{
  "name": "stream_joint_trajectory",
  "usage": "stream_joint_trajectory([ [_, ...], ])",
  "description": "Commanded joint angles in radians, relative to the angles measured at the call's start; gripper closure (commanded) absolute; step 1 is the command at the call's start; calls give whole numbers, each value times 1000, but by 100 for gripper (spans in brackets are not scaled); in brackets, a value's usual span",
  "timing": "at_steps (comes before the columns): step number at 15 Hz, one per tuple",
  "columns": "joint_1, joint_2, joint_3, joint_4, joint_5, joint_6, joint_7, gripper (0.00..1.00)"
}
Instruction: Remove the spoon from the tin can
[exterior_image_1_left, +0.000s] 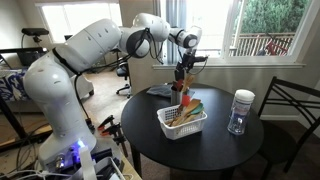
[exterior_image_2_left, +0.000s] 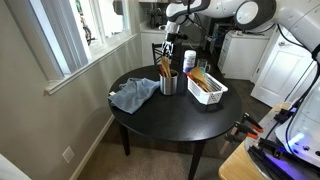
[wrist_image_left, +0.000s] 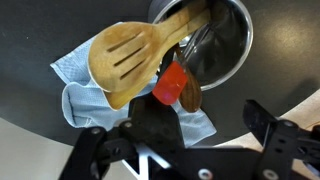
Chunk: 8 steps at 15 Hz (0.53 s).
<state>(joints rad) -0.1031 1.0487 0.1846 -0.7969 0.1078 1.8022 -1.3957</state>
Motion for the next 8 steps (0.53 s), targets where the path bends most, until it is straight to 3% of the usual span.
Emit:
stream_joint_trajectory([
  [1, 4, 34, -1, 36, -13, 11, -46, 0],
  [8, 18, 55, -48, 34, -69, 169, -60, 0],
])
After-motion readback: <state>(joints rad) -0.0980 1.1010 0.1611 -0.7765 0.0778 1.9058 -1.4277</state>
